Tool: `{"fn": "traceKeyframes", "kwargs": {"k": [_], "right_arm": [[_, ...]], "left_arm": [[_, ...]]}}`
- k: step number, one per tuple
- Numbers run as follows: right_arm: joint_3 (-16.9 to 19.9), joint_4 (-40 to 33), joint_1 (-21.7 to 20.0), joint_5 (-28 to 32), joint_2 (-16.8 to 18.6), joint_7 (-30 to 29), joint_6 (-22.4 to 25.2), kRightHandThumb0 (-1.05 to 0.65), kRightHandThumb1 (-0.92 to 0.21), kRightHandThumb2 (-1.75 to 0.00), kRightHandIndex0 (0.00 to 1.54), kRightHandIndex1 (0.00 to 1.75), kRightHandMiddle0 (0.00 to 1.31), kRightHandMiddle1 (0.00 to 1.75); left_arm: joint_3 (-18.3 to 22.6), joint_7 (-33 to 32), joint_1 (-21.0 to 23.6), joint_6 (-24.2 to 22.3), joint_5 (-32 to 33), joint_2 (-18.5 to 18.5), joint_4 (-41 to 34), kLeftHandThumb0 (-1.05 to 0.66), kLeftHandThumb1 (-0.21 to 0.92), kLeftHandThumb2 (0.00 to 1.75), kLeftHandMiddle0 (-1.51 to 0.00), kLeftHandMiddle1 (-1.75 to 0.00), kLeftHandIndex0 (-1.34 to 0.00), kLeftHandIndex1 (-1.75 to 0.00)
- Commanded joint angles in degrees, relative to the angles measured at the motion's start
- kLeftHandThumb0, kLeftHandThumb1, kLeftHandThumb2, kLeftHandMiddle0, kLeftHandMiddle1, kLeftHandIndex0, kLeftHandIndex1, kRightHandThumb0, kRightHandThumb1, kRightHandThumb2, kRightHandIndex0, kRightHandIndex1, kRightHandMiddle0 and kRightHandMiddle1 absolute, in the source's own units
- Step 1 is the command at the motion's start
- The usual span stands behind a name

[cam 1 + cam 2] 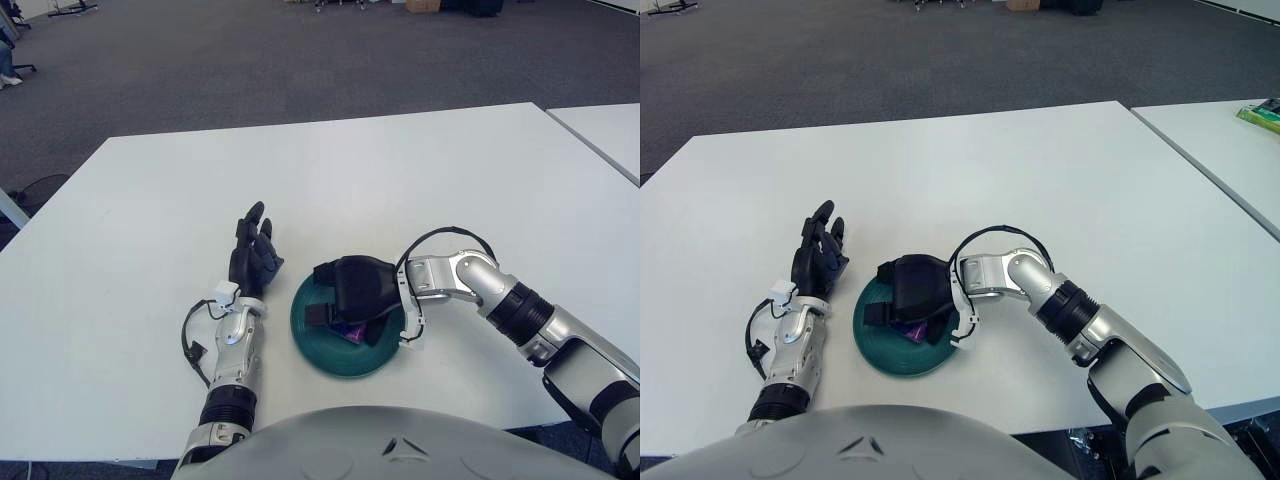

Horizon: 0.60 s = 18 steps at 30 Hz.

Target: Put the gum into the plate.

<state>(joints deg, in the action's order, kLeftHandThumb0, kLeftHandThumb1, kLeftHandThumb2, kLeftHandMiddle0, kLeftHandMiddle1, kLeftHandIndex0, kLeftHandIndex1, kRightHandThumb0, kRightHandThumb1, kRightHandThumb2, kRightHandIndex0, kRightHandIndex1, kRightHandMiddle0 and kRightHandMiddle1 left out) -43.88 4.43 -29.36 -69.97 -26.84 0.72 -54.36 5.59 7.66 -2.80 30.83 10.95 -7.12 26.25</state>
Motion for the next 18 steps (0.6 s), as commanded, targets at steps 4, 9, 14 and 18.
{"fn": "traceKeyframes", "kwargs": {"k": [4,9,14,18], "right_arm": [[-1.4,-0.4,-2.7,-4.0,-0.8,-4.9,-0.7,-0.39,-0.72,-0.81,0.73,1.75,0.33,1.75],[-2.2,-0.3,-3.0,-5.5,-1.2,-6.0,0.0,-0.38,-0.76,-0.75,0.68,1.75,0.3,1.75],[-2.5,-0.6,-3.3,-6.2,-1.3,-6.2,0.7,-0.37,-0.86,-0.6,0.63,1.75,0.24,1.75],[-2.7,-0.6,-3.3,-6.6,-1.3,-6.7,1.1,-0.36,-0.91,-0.54,0.6,1.75,0.22,1.75]], "left_arm": [[-0.3,0.3,-6.3,0.0,1.6,-3.9,4.3,-0.78,0.92,1.04,-0.27,-0.01,0.0,-0.54],[-0.5,0.2,-6.5,-0.2,1.4,-3.8,4.0,-0.79,0.92,1.04,-0.27,-0.01,0.0,-0.54],[-0.6,0.1,-6.7,-0.7,1.3,-3.7,3.8,-0.79,0.92,1.04,-0.27,-0.01,0.0,-0.53],[-0.6,0.2,-6.7,-0.9,1.5,-3.7,3.7,-0.78,0.92,1.04,-0.27,-0.01,0.0,-0.53]]}}
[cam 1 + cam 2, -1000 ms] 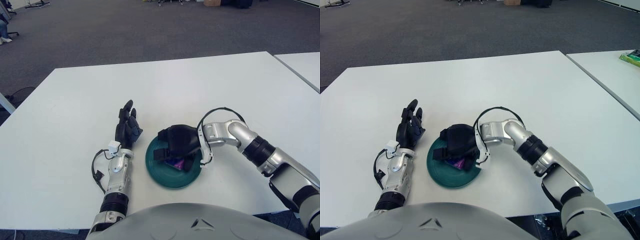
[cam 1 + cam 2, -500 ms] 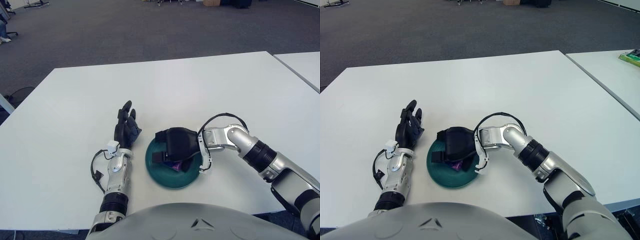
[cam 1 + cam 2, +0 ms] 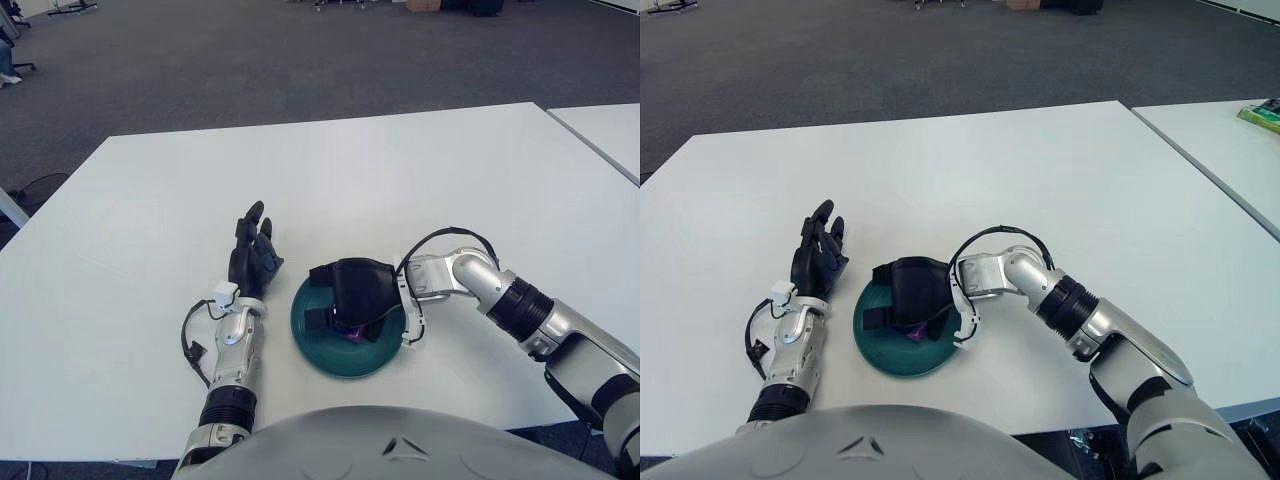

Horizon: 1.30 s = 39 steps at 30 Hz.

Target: Put the gum into the plate.

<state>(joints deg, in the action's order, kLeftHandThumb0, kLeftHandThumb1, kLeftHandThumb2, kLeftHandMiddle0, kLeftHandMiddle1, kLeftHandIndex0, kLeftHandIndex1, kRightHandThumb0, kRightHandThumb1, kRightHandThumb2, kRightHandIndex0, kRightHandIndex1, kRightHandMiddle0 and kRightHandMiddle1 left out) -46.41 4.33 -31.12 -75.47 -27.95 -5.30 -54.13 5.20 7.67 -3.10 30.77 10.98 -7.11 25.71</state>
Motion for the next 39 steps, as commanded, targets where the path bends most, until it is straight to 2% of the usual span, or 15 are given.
{"fn": "traceKeyframes", "kwargs": {"k": [1,10,12,13,15,18,19,20,21,23,26,31,39], "right_arm": [[-0.2,-0.5,-1.6,-1.2,-0.2,-1.0,1.1,-0.36,-0.91,-0.53,0.59,1.75,0.21,1.75],[-1.3,0.3,-2.8,-1.9,-0.1,-4.5,0.6,-0.36,-0.92,-0.52,0.5,1.75,0.2,1.75],[-1.5,0.4,-3.0,-1.9,-0.2,-4.8,0.6,-0.36,-0.92,-0.52,0.41,1.75,0.2,1.75],[-1.5,0.4,-3.1,-1.7,-0.3,-4.8,0.6,-0.48,-0.92,-0.64,0.36,1.65,0.13,1.69],[-1.4,0.4,-3.2,-1.3,-0.5,-4.3,0.6,-0.59,-0.92,-0.73,0.31,1.54,0.06,1.62],[-1.4,0.1,-3.3,-1.0,-0.9,-3.0,0.8,-0.68,-0.92,-0.8,0.27,1.41,0.02,1.53],[-1.4,0.0,-3.3,-1.0,-1.0,-2.4,0.9,-0.73,-0.92,-0.83,0.2,1.12,0.01,1.21],[-1.4,-0.1,-3.3,-1.0,-1.1,-2.0,0.9,-0.76,-0.92,-0.84,0.18,0.89,0.01,0.99],[-1.4,-0.3,-3.3,-0.9,-1.1,-1.2,1.1,-0.77,-0.92,-0.85,0.17,0.81,0.01,0.91],[-1.2,-0.5,-3.0,-0.6,-1.3,0.3,1.4,-0.84,-0.92,-0.89,0.11,0.42,0.0,0.46],[0.4,-1.6,-2.4,0.8,-3.5,1.5,1.2,-0.9,-0.92,-0.94,0.05,0.17,0.0,0.16],[1.8,-3.5,-2.1,2.2,-4.9,4.1,1.8,-0.96,-0.92,-0.96,0.01,0.03,0.0,0.03],[2.7,-4.4,-1.4,2.7,-4.1,5.7,3.9,-1.03,-0.92,-1.0,0.0,0.0,0.0,0.0]], "left_arm": [[-0.3,0.2,-6.4,-1.0,1.5,-3.7,4.2,-0.78,0.92,1.04,-0.27,-0.01,0.0,-0.53],[-0.4,0.7,-6.6,-0.9,1.4,-3.3,3.9,-0.78,0.92,1.04,-0.26,0.0,0.0,-0.52],[-0.5,0.7,-6.6,-0.9,1.4,-3.3,3.9,-0.78,0.92,1.05,-0.26,0.0,0.0,-0.51],[-0.5,0.7,-6.6,-1.0,1.4,-3.3,3.8,-0.78,0.92,1.06,-0.25,0.0,0.0,-0.51],[-0.5,0.9,-6.7,-1.1,1.6,-3.2,3.6,-0.78,0.92,1.06,-0.25,0.0,0.0,-0.51],[-0.5,1.4,-6.8,-1.6,2.0,-3.2,3.3,-0.78,0.92,1.07,-0.25,0.0,0.0,-0.5],[-0.5,1.7,-6.9,-1.8,2.3,-3.2,3.2,-0.78,0.92,1.07,-0.24,0.0,0.0,-0.49],[-0.4,1.9,-6.9,-2.0,2.5,-3.2,3.1,-0.78,0.92,1.08,-0.24,0.0,0.0,-0.49],[-0.3,2.4,-7.0,-2.3,3.0,-3.2,2.8,-0.78,0.92,1.08,-0.24,0.0,0.0,-0.48],[-0.2,3.2,-7.1,-2.9,4.0,-3.2,2.5,-0.77,0.92,1.08,-0.24,0.0,0.0,-0.48],[0.2,4.8,-7.3,-3.9,5.9,-3.2,1.9,-0.78,0.92,1.09,-0.24,-0.01,0.0,-0.48],[1.5,6.9,-7.3,-5.4,9.0,-2.5,0.9,-0.8,0.92,1.09,-0.25,-0.01,0.0,-0.48],[5.9,10.0,-5.7,-8.6,15.8,-1.2,0.8,-0.84,0.92,1.06,-0.26,-0.01,0.0,-0.48]]}}
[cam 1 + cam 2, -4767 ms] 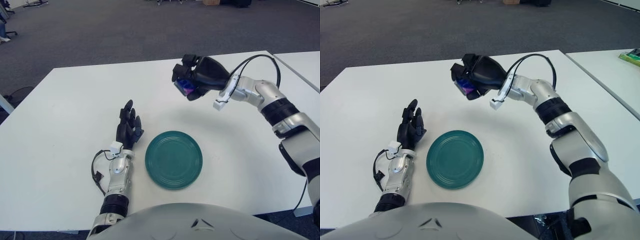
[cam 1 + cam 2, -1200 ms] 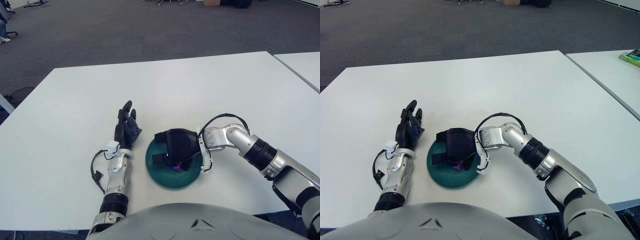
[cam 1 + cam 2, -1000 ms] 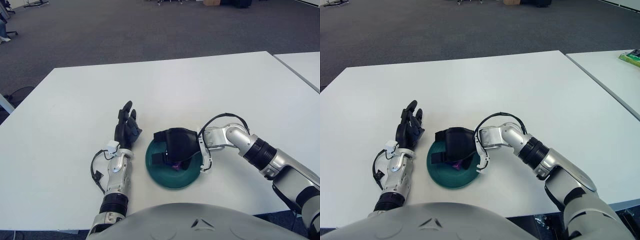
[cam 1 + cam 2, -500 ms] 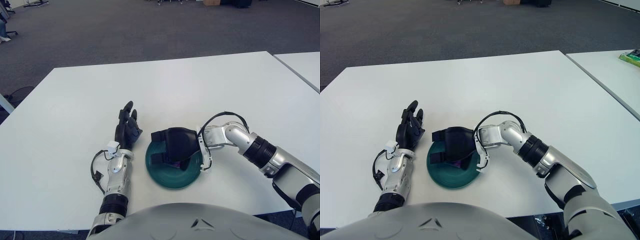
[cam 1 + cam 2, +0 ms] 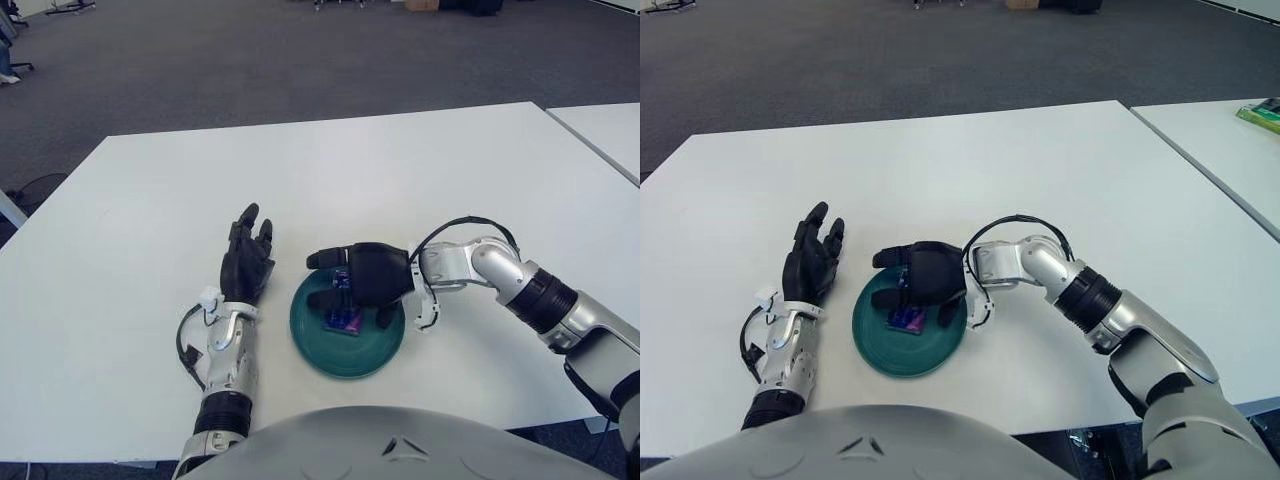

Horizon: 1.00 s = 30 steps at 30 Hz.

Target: Put the gum into the plate.

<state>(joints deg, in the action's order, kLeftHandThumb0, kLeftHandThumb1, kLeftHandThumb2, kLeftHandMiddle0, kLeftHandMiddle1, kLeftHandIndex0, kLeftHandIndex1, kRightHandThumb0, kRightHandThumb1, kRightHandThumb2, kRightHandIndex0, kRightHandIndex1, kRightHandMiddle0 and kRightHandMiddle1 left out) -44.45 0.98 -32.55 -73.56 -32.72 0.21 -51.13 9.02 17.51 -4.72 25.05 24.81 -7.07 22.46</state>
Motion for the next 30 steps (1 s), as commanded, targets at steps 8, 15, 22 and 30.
{"fn": "traceKeyframes", "kwargs": {"k": [8,15,22,30], "right_arm": [[0.7,-0.6,0.3,0.4,0.8,0.7,1.9,-1.05,-0.92,-1.02,0.0,0.0,0.0,0.0],[3.7,1.9,-3.0,5.0,0.3,-0.9,-0.1,-1.04,-0.92,-1.04,0.0,0.0,0.0,0.0],[8.0,15.4,-6.9,28.3,1.6,3.4,-4.9,-1.03,-0.92,-1.06,0.0,0.0,0.0,0.0],[14.3,33.0,-5.6,55.6,5.8,10.4,-2.6,-1.04,-0.92,-1.05,0.0,0.0,0.01,0.01]], "left_arm": [[3.6,-1.7,-3.5,-3.5,1.9,-1.2,4.4,-0.88,0.92,1.04,-0.25,0.0,0.0,-0.45],[4.7,1.9,-3.3,-7.4,7.5,-2.4,3.4,-0.9,0.92,1.03,-0.23,0.0,0.0,-0.43],[4.4,8.3,-4.8,-11.4,12.4,-2.3,0.6,-0.93,0.92,1.04,-0.21,0.0,0.0,-0.36],[1.8,3.2,-6.5,-6.2,3.1,-2.4,1.3,-0.92,0.92,1.08,-0.21,-0.01,0.0,-0.37]]}}
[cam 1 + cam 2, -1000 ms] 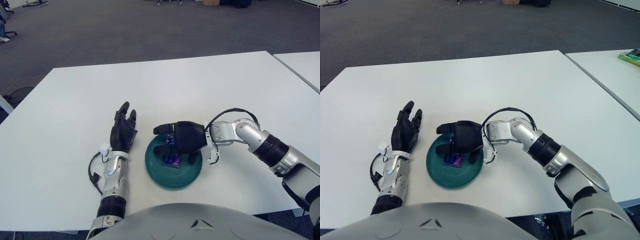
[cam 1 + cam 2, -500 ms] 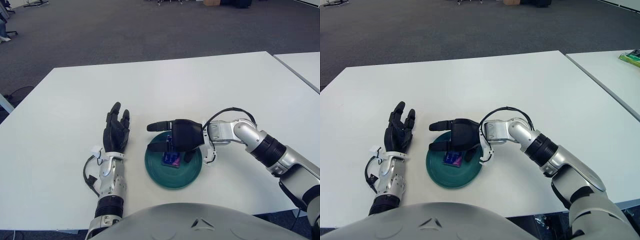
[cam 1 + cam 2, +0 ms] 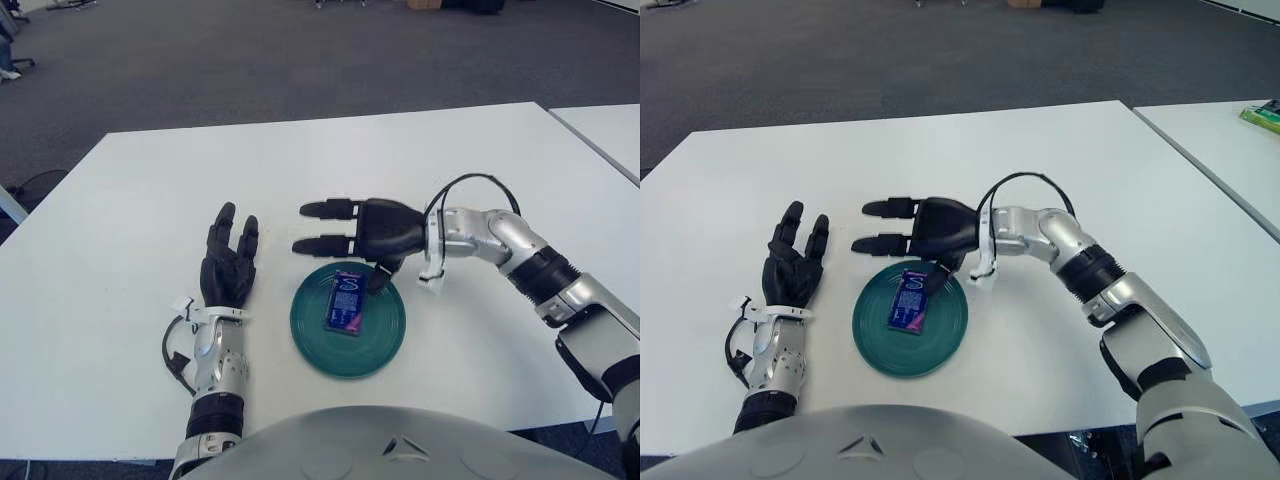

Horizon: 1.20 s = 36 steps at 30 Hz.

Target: Put the gum into the plate.

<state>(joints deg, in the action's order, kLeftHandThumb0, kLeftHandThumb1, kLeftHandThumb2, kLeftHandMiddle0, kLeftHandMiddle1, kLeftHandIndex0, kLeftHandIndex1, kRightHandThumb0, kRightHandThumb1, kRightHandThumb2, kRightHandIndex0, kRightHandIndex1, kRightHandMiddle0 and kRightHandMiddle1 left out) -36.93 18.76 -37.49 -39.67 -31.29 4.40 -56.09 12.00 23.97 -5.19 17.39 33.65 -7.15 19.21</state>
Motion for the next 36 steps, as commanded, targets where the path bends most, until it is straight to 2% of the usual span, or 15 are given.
{"fn": "traceKeyframes", "kwargs": {"k": [1,3,5,6,8,11,13,15,18,21,30,36], "right_arm": [[7.5,16.8,-0.9,23.0,4.8,6.7,2.7,-1.04,-0.92,-1.04,0.0,0.0,0.01,0.01],[9.6,20.4,-1.9,27.6,5.5,10.1,4.4,-1.04,-0.92,-1.01,0.0,0.0,0.01,0.01],[12.4,25.1,-0.8,34.1,7.8,14.8,6.5,-1.05,-0.92,-0.98,0.0,0.0,0.01,0.01],[15.3,29.2,-0.2,38.2,10.4,18.3,8.4,-1.05,-0.92,-0.96,0.0,0.0,0.0,0.0],[18.5,34.0,0.3,42.7,13.2,22.4,10.4,-1.05,-0.92,-0.93,0.0,0.0,0.0,0.0],[27.3,41.2,0.4,51.6,17.5,32.1,18.5,-1.05,-0.92,-0.88,0.0,0.0,0.0,0.0],[32.6,40.5,4.2,59.4,20.4,36.5,24.2,-1.05,-0.92,-0.85,0.0,0.0,0.0,0.0],[35.1,39.0,7.5,63.6,22.2,38.0,26.3,-1.05,-0.92,-0.82,0.0,0.0,0.0,0.0],[35.6,35.6,13.0,65.2,23.8,36.0,24.5,-1.05,-0.92,-0.82,0.0,0.0,0.01,0.01],[36.0,33.6,16.4,64.6,24.5,32.9,22.5,-1.05,-0.92,-0.84,0.0,0.0,0.03,0.02],[40.5,31.6,22.1,60.9,26.8,24.9,17.4,-1.05,-0.92,-0.97,0.0,0.0,0.05,0.06],[44.3,33.0,23.7,60.0,26.1,24.8,15.9,-1.05,-0.92,-1.04,0.0,0.0,0.01,0.14]], "left_arm": [[-1.2,-3.9,-5.9,1.8,-6.5,-2.4,5.1,-0.92,0.92,1.07,-0.22,-0.02,0.0,-0.4],[-1.5,-5.4,-5.5,2.4,-8.3,-2.4,6.1,-0.9,0.92,1.07,-0.24,-0.02,0.0,-0.46],[-1.9,-6.5,-5.3,3.4,-10.0,-2.6,6.6,-0.9,0.92,1.06,-0.25,-0.02,0.0,-0.49],[-2.4,-6.8,-5.2,4.0,-10.9,-2.8,6.6,-0.9,0.92,1.04,-0.25,-0.02,0.0,-0.51],[-2.8,-7.0,-5.2,4.7,-11.8,-3.0,6.4,-0.9,0.92,1.03,-0.25,-0.02,0.0,-0.52],[-3.6,-6.5,-5.8,5.3,-12.4,-3.3,4.8,-0.91,0.92,1.01,-0.24,-0.01,0.0,-0.53],[-4.0,-5.6,-6.3,5.6,-12.1,-3.4,3.8,-0.92,0.92,0.99,-0.23,-0.01,0.0,-0.52],[-4.0,-4.7,-6.8,5.9,-11.6,-3.2,3.4,-0.92,0.92,0.97,-0.22,0.0,0.0,-0.51],[-3.9,-3.6,-7.2,6.5,-11.1,-2.9,3.3,-0.93,0.92,0.96,-0.21,0.0,0.0,-0.51],[-3.7,-3.4,-7.4,6.8,-10.9,-2.6,3.3,-0.94,0.92,0.95,-0.2,0.0,0.0,-0.5],[-2.6,-4.2,-7.1,9.2,-12.4,-1.6,5.5,-0.96,0.92,0.95,-0.18,0.0,0.0,-0.49],[-1.9,-4.1,-6.4,10.8,-13.2,-0.9,7.4,-0.98,0.92,0.94,-0.15,0.0,0.0,-0.43]]}}
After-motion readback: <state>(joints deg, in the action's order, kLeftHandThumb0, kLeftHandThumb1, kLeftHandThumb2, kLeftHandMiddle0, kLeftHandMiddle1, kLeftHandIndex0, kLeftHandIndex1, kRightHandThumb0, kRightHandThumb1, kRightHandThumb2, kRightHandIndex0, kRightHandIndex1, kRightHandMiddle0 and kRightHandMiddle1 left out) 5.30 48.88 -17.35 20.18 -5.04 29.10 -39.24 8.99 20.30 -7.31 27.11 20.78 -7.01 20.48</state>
